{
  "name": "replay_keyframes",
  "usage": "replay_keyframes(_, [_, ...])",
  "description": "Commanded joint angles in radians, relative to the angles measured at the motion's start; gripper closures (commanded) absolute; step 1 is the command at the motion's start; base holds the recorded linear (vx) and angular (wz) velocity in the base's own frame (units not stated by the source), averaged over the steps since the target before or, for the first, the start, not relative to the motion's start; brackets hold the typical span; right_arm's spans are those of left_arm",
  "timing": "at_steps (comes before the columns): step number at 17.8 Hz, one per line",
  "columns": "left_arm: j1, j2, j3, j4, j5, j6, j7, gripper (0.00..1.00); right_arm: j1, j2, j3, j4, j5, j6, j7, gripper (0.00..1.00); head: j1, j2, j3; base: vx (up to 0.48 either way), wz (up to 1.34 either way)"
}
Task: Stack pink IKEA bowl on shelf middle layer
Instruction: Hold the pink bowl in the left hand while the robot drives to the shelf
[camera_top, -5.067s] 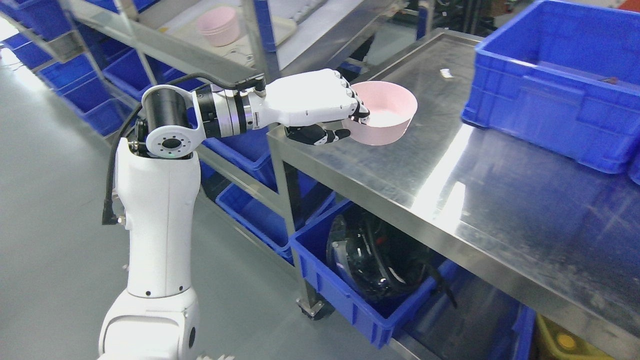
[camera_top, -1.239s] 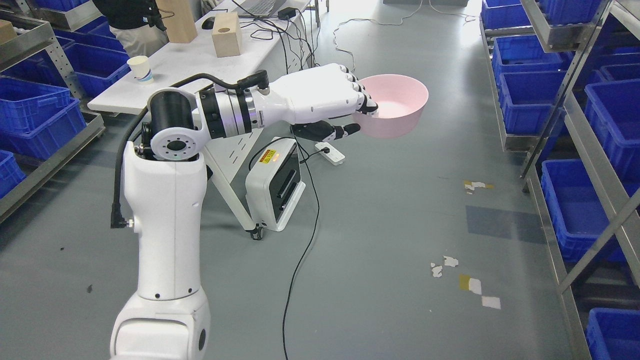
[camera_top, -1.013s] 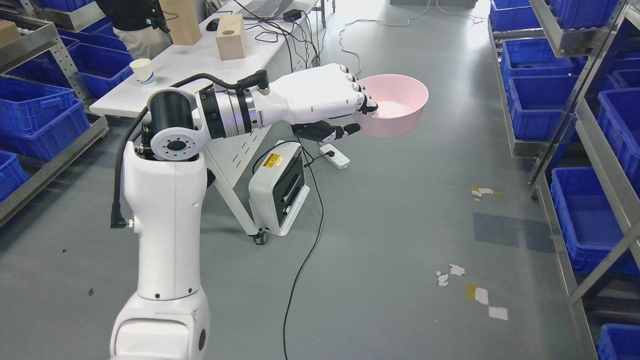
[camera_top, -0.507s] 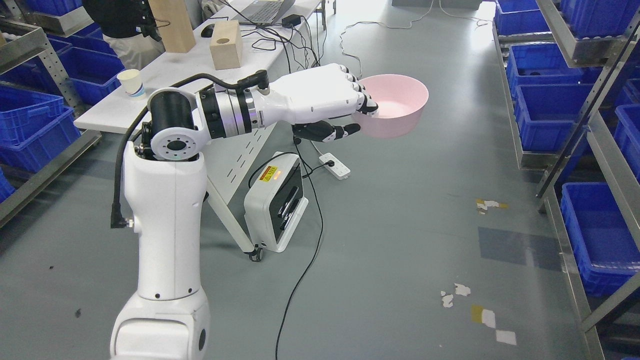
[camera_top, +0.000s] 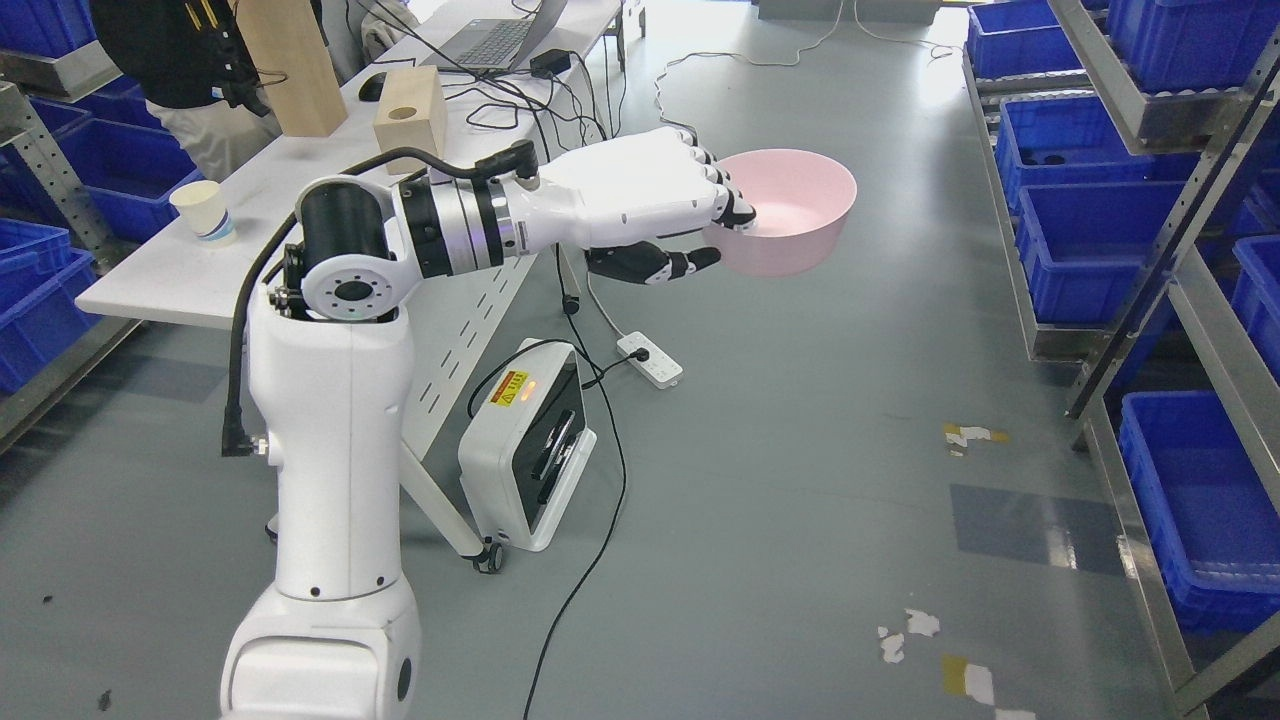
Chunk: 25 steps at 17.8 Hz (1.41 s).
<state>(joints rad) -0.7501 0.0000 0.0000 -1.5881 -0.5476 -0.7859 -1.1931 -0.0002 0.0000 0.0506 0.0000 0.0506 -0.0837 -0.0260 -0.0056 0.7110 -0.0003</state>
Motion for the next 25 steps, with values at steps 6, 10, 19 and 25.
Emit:
replay_keyframes(6, [-0.002,0.025,0.015,0.008,0.0,0.0,0.0,0.99,0.022,-0.017,0.0,-0.017,0.0,0.001,0.0,0.0,0.0,0.0,0.0,0.183,-0.06])
replay_keyframes(10, [-0.002,0.025,0.015,0.008,0.0,0.0,0.0,0.99,0.022,-0.017,0.0,-0.017,0.0,0.001,0.0,0.0,0.0,0.0,0.0,0.187,-0.02])
replay_keyframes(19, [-0.003,0.023,0.018,0.008,-0.002,0.0,0.0,0.99,0.022,-0.017,0.0,-0.017,0.0,0.001,0.0,0.0,0.0,0.0,0.0,0.171,0.04])
replay_keyframes(25, [-0.003,0.023,0.018,0.01,-0.003,0.0,0.006,0.99,0.022,-0.017,0.0,-0.017,0.0,0.001,0.0,0.0,0.0,0.0,0.0,0.111,0.04])
